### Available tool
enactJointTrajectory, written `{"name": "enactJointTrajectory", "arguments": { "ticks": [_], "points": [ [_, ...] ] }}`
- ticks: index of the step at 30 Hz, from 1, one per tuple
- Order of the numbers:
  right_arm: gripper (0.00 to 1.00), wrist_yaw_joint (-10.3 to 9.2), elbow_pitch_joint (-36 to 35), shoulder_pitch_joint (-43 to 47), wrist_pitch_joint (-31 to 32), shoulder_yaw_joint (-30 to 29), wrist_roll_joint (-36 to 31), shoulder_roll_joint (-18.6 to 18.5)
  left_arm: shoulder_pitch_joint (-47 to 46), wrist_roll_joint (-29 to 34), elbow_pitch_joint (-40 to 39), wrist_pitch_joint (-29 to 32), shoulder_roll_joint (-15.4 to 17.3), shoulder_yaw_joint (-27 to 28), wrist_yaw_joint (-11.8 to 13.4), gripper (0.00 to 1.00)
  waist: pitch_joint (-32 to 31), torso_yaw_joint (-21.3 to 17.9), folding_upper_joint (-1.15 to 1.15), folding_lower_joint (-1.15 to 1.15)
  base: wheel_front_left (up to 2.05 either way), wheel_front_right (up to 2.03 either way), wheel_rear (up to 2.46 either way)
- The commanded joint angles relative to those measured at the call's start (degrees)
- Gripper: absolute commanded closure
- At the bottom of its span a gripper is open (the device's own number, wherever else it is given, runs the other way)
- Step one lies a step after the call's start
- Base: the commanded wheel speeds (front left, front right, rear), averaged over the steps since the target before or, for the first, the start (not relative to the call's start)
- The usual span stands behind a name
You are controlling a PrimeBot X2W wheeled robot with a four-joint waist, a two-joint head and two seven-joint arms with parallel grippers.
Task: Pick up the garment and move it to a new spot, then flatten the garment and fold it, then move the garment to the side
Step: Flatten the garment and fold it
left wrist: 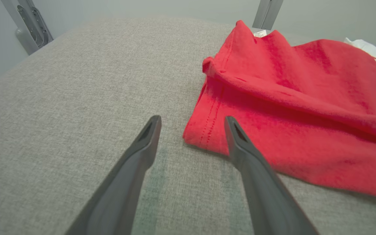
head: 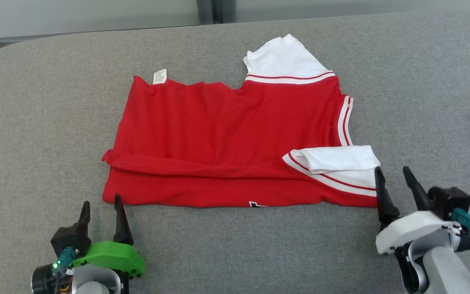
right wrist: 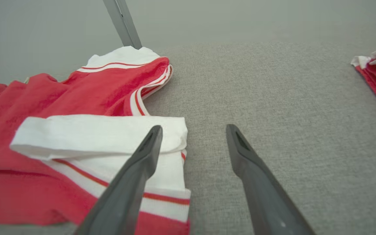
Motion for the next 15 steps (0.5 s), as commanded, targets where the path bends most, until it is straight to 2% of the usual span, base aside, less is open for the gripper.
{"name": "enactJointTrajectory", "arguments": {
  "ticks": [1,7,15],
  "points": [
    [0.00,-0.07,-0.40,1.61,-0.17,0.99,0.19,-0.02,0.64,-0.15,0.16,0.01,0.38,0.04,0.40,0.00,-0.16,-0.28,0.00,0.00,0.00,0.00,0.00],
    [0.00,-0.07,1.32,3.14,-0.17,3.68,0.54,-0.71,-0.24,-0.42,0.70,0.01,0.38,-0.74,0.45,0.00,0.08,-0.56,0.00,0.00,0.00,0.00,0.00],
    [0.00,-0.07,7.90,0.52,-0.02,7.33,0.27,-0.71,-1.39,-1.03,1.04,0.01,0.38,-1.64,0.11,0.00,0.60,-0.20,0.00,0.00,0.00,0.00,0.00]
  ]
}}
